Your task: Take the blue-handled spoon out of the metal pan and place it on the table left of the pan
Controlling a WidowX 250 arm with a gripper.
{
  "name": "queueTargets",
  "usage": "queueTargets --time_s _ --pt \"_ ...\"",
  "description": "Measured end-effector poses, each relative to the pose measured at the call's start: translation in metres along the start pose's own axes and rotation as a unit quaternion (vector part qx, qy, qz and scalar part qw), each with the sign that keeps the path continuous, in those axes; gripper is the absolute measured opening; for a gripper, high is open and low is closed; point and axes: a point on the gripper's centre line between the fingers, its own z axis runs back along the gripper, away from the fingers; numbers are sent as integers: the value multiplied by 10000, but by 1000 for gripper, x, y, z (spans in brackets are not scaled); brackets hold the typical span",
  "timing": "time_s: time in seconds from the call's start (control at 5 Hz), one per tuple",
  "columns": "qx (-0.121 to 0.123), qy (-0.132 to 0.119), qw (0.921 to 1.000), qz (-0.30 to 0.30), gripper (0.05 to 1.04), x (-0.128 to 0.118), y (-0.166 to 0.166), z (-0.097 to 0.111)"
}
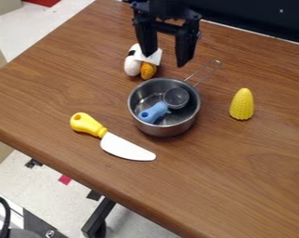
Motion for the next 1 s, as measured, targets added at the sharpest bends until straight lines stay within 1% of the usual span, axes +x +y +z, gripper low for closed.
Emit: queueTargets --time_s 0.2,0.4,0.6,0.8,1.0 --pt "91 -27 9998 -169 999 -10 -3 -9" --pt "104 -55 9997 -208 999 -10 3 -8" --pt "127 -101 9995 -275 999 -13 7 -14" --pt "176 6 9991 -380 999 -24 4 -31" --pt "195 -71 9988 -438 999 -30 -2 -32"
